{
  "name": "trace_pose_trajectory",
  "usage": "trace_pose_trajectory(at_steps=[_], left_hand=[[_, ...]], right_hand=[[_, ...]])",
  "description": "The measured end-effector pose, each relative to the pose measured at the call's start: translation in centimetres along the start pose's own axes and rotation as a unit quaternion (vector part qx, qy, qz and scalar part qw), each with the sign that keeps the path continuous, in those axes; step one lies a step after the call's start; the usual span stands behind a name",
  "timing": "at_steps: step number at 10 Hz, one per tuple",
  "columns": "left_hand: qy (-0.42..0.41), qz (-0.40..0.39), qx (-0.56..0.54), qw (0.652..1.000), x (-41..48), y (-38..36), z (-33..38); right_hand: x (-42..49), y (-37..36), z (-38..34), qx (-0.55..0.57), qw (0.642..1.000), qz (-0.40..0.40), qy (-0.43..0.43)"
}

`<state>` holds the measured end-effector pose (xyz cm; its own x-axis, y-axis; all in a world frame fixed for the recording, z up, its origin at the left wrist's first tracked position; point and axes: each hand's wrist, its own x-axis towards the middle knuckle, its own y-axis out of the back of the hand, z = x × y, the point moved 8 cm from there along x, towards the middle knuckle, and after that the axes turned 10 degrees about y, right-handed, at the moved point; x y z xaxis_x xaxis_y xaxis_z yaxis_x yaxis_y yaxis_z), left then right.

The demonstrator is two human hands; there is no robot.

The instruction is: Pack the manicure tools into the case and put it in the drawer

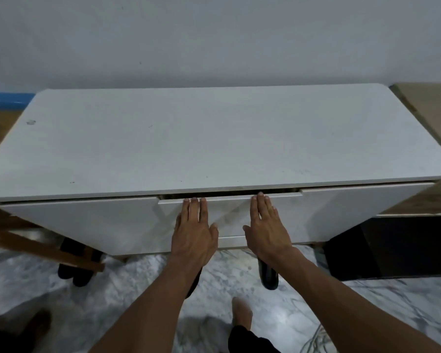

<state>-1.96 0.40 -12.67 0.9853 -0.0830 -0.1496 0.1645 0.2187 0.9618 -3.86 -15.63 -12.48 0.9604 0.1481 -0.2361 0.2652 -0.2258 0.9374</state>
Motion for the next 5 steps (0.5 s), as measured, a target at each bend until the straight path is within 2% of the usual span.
trace_pose_trajectory(at_steps=[3, 5], left_hand=[[-0.002, 0.003, -0.035, 0.999, 1.6, -0.1, -0.2], [0.015, -0.06, -0.098, 0.993, 1.7, 0.9, -0.7]], right_hand=[[1.5, 0.7, 0.1, 0.03, 0.999, 0.017, 0.003], [1.3, 2.4, 0.5, 0.06, 0.998, -0.027, 0.022]])
